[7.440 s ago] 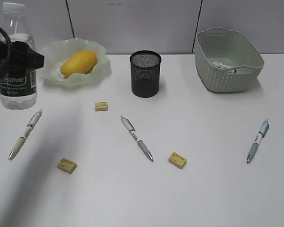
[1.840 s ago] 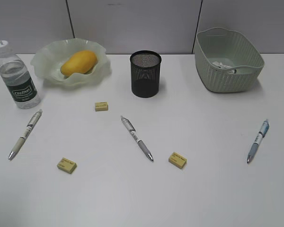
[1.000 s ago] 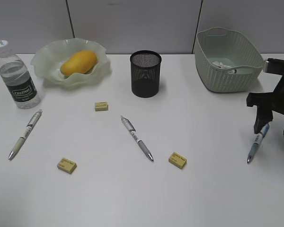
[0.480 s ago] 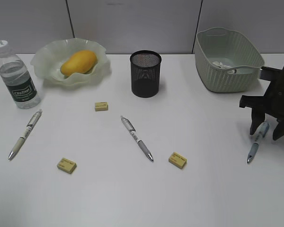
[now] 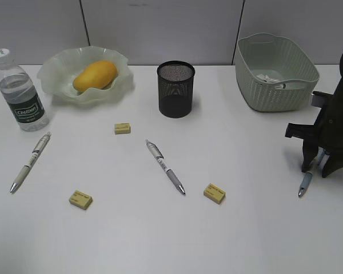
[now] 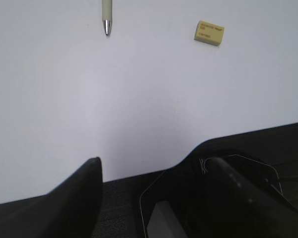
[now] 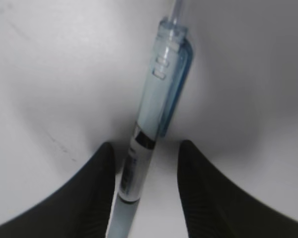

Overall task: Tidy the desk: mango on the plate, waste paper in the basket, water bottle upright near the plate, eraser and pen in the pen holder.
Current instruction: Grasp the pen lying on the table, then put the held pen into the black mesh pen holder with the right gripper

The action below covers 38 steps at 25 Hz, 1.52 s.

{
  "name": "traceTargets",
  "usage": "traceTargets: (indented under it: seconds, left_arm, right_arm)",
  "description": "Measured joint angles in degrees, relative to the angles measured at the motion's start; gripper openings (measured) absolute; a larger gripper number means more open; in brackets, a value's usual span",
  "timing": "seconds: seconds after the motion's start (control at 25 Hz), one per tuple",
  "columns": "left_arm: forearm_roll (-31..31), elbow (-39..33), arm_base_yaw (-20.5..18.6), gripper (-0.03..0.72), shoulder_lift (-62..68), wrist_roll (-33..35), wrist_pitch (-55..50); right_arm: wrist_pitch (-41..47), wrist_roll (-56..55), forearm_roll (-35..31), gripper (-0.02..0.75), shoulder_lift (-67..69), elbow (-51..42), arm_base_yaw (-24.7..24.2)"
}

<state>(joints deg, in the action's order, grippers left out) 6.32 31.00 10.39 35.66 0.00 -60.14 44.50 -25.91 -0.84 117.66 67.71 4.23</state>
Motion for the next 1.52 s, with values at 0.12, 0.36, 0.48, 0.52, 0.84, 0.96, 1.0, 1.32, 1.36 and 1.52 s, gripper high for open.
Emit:
traceTargets:
  seconds: [0.12,0.36,0.48,0.52,0.84,0.96,1.0,1.32,1.36,1.52]
  left_arm:
    - [0.0,0.0,0.0,0.498,0.0,0.0,0.0]
    - [0.0,0.0,0.0,0.498,0.0,0.0,0.01]
    - [0.0,0.0,0.0,0.498,0.0,0.0,0.01]
    - [0.0,0.0,0.0,0.498,0.0,0.0,0.01]
    - [0.0,0.0,0.0,0.498,0.0,0.0,0.01]
    - [0.0,0.0,0.0,0.498,0.0,0.0,0.01]
    - [0.0,0.0,0.0,0.498,0.0,0.0,0.01]
    - [0.0,0.0,0.0,0.498,0.0,0.0,0.01]
    - [0.0,0.0,0.0,0.498,0.0,0.0,0.01]
    - [0.0,0.0,0.0,0.498,0.0,0.0,0.01]
  right_arm:
    - [0.0,-0.17,-0.14,0.269,0.04,0.0,0.0]
    - [0.0,-0.22,-0.2,0.12,0.04,0.05,0.0]
    - [0.39,-0.04,-0.2,0.12,-0.31,0.05,0.0]
    - [0.64,0.37,-0.2,0.12,-0.55,0.05,0.0]
    - [4.03,8.98,-6.31,0.12,-6.11,0.05,3.49]
    - [3.14,12.45,-11.26,0.12,-8.21,0.18,8.2]
    - [2.36,14.16,-13.36,0.12,-8.76,0.5,9.72]
    - [-8.77,25.23,-21.58,0.12,-9.38,14.48,20.9]
    - [-11.24,25.91,-21.7,0.12,-9.38,16.78,21.55]
    - [-21.95,28.7,-21.89,0.12,-9.38,23.21,22.48]
